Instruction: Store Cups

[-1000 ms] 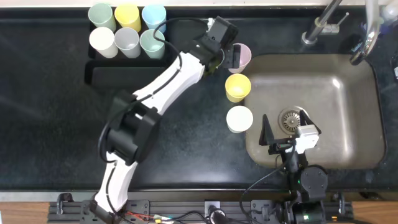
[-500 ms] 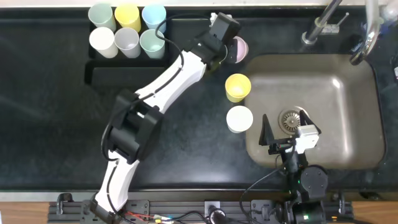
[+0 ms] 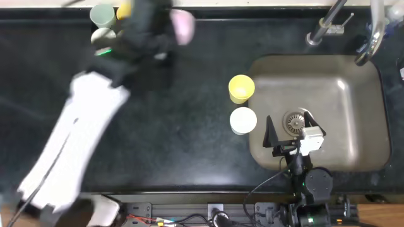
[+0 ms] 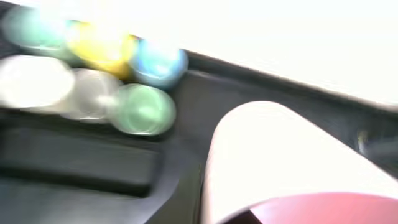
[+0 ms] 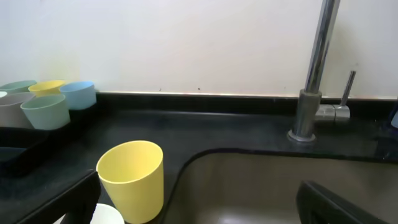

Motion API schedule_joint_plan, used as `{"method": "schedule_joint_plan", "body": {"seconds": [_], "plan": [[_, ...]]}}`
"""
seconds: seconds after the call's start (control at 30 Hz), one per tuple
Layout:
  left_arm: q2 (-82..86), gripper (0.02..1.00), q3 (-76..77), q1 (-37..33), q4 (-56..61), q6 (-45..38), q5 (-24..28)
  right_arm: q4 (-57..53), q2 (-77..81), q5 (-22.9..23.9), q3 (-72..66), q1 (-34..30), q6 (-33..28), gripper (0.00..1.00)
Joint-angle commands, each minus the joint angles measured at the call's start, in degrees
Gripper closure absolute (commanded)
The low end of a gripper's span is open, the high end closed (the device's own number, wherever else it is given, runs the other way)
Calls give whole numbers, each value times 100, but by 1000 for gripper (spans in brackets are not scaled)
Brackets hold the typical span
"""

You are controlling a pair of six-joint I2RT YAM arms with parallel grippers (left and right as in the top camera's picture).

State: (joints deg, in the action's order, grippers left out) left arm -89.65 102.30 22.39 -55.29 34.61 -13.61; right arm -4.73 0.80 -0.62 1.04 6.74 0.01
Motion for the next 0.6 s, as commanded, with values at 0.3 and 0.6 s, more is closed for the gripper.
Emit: {"method": "schedule_joint_plan", "body": {"seconds": [0.3,0.6], "plan": [[1086,985,-2400,-2256,129,-1744,678,31,-59,24,-76,13,20,5],[398,985,-3029,-3324,758,-2527,1060,31,-59,24,-76,13,20,3]]}}
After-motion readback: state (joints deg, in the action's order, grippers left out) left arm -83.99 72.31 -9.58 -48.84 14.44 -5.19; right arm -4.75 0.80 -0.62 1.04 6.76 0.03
